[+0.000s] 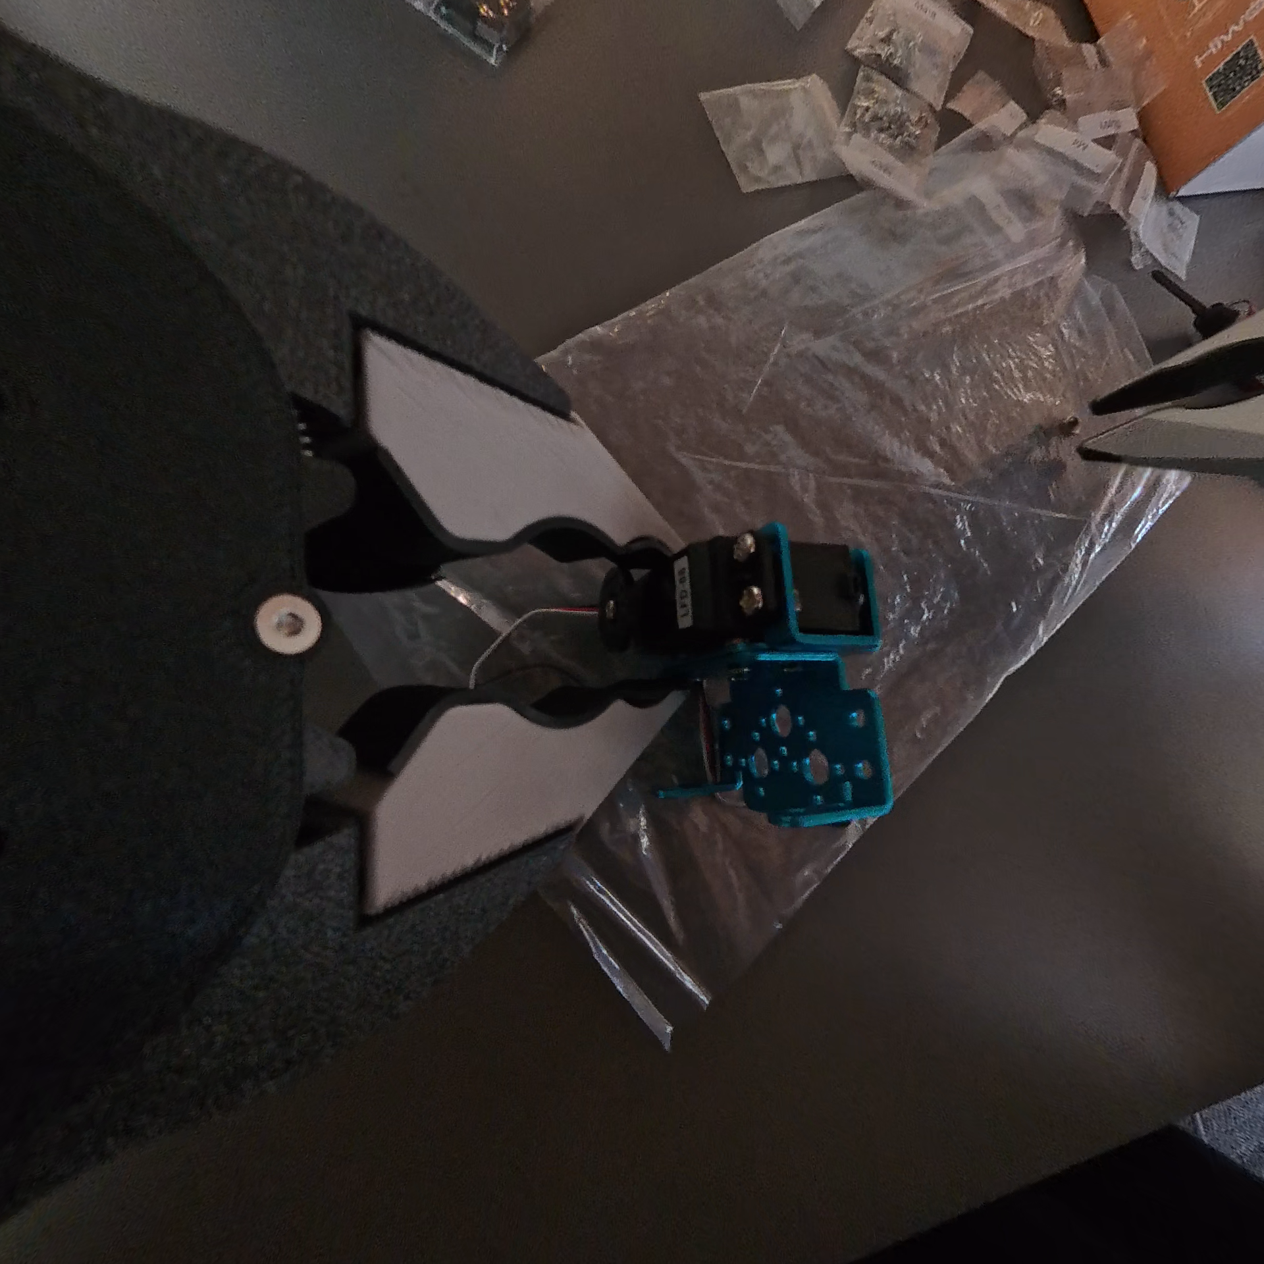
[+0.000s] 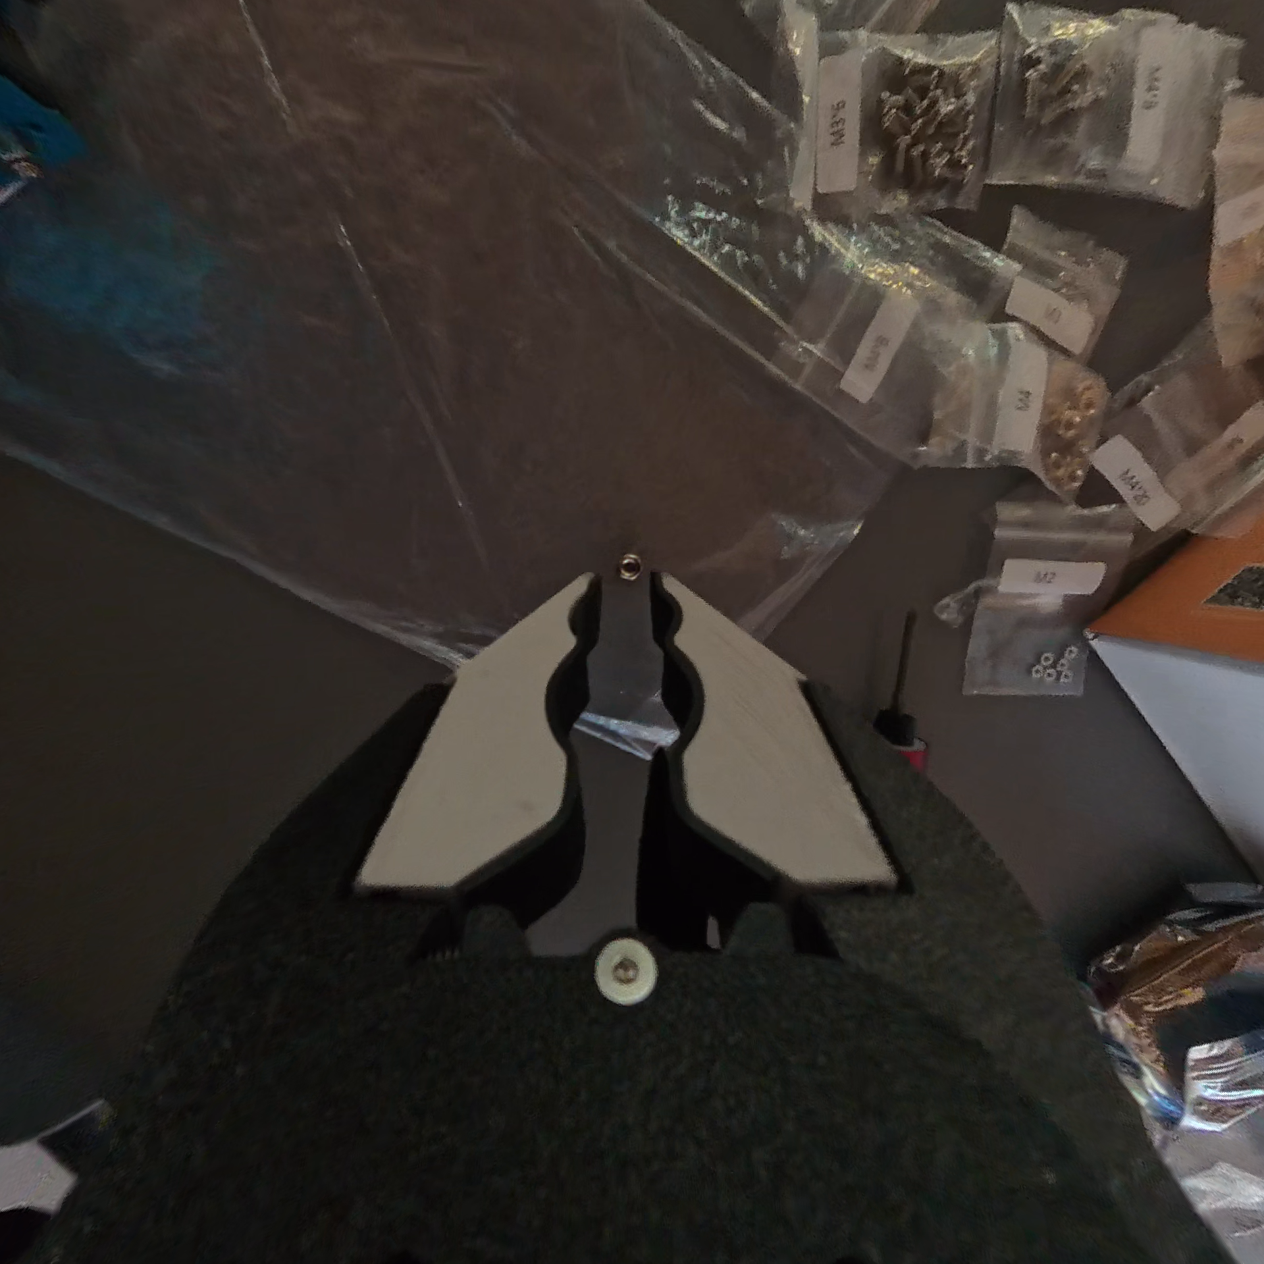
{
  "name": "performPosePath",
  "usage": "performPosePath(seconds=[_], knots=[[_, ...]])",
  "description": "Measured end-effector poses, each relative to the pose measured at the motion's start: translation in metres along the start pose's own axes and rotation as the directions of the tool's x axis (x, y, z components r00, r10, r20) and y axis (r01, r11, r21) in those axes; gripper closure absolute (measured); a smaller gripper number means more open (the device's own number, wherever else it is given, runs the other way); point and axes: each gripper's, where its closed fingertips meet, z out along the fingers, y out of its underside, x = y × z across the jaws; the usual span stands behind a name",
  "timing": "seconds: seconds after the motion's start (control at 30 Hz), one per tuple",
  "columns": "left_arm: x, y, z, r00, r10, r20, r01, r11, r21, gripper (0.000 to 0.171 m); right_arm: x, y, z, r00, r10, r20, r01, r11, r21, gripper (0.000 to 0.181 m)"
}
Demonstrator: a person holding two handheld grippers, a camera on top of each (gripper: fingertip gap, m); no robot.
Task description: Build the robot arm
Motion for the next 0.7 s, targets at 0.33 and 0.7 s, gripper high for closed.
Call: performPosePath(seconds=[0.33,0.7], knots=[[0.000,0.000,0.000,1.000,-0.017,0.002,0.017,1.000,-0.001,0.140,-0.002,-0.001,0.004,0.997,-0.020,0.079,0.025,0.997,-0.071,0.171],[0.002,0.002,-0.011,0.998,-0.057,0.017,0.056,0.998,0.005,0.130,-0.007,-0.016,-0.002,0.990,-0.053,0.129,0.051,0.999,0.015,0.175]])
